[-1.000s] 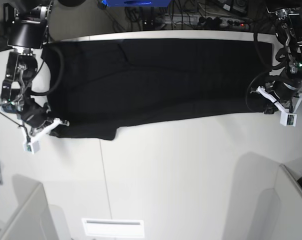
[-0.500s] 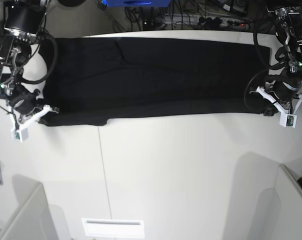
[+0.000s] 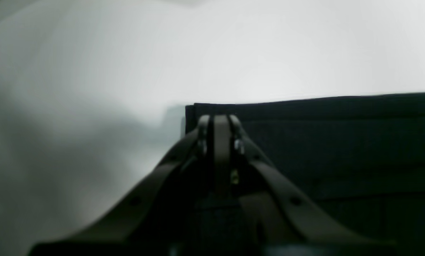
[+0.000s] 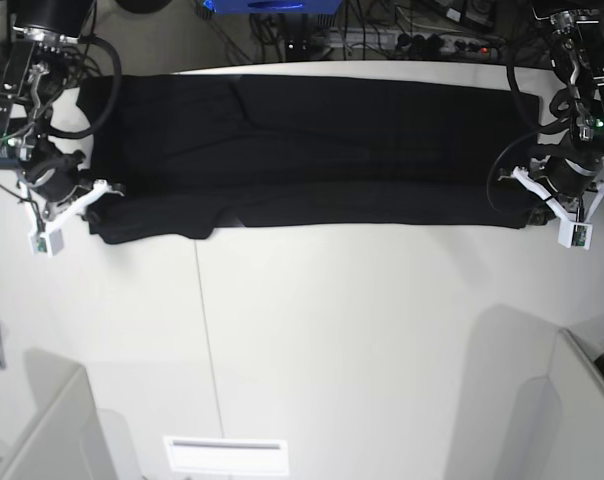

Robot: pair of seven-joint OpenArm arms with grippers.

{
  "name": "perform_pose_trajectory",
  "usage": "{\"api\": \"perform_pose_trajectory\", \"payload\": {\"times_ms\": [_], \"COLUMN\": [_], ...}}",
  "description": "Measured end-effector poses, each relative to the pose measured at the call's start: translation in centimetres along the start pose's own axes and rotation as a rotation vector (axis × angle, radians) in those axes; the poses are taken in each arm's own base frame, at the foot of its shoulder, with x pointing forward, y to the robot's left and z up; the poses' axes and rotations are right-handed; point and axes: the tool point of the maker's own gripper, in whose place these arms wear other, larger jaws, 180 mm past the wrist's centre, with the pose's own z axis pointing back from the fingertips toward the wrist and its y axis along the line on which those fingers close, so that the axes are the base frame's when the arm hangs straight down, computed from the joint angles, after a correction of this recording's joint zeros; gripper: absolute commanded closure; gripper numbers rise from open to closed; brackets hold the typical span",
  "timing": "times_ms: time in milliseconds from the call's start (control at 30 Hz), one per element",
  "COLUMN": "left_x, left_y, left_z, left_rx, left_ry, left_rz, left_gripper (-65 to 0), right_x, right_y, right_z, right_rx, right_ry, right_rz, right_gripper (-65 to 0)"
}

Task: Fold the T-shirt properly
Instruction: 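Lower the hem onto the shoulder edge and open both grippers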

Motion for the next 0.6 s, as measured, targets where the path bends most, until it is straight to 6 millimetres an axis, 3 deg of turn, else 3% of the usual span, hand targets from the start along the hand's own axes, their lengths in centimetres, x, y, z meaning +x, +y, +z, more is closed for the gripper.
{"api": "perform_pose_trajectory", "payload": {"times_ms": [267, 367, 600], "left_x": [-0.9, -1.2, -1.3], "left_y": [0.1, 1.0, 2.1], "left_z": [0.2, 0.6, 1.6], "left_rx": [0.002, 0.025, 0.018], "left_ry": [0.02, 0.023, 0.015], "left_rz": [-0.002, 0.019, -0.061], "left_gripper": [0.0, 0.0, 0.0], "right_x": [-0.8, -0.5, -2.1], "right_y": [0.2, 0.4, 0.3], "right_z": [1.4, 1.7, 1.8], "right_rx": [-0.014, -0.014, -0.016], "right_ry": [0.027, 0.023, 0.07], "right_rz": [-0.044, -0.035, -0.043], "right_gripper": [0.0, 0.0, 0.0]}}
